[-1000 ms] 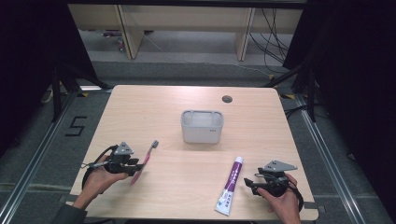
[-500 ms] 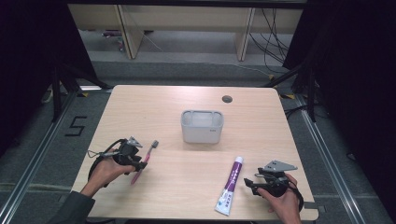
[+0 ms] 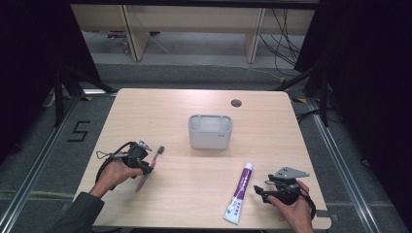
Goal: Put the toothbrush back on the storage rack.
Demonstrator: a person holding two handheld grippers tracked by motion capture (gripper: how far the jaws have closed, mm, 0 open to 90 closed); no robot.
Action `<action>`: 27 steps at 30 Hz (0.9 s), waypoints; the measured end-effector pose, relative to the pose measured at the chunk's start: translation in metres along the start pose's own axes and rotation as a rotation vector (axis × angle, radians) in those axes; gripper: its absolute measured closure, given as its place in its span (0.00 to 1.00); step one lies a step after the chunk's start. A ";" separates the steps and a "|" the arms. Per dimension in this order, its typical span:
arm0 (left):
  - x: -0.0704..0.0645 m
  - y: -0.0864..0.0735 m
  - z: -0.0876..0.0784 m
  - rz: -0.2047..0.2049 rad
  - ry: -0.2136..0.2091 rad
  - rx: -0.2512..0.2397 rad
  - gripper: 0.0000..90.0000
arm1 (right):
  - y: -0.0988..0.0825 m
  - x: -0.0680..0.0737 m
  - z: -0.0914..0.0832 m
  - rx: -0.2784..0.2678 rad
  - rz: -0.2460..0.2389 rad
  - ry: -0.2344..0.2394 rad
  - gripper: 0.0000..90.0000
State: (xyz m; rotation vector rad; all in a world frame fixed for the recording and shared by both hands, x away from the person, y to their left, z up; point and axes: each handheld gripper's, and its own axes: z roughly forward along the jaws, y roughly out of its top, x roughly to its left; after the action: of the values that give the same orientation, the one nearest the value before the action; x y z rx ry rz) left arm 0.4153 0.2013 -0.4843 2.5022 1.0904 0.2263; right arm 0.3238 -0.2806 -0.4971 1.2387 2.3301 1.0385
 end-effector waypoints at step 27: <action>-0.002 0.022 0.008 0.062 -0.030 0.163 0.91 | 0.000 0.002 -0.001 -0.007 0.017 0.007 0.30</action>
State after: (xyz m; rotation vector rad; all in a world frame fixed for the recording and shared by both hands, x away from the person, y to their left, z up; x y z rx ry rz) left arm 0.4316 0.1838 -0.4824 2.6770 1.0589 0.1216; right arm 0.3217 -0.2796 -0.4962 1.2566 2.3227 1.0580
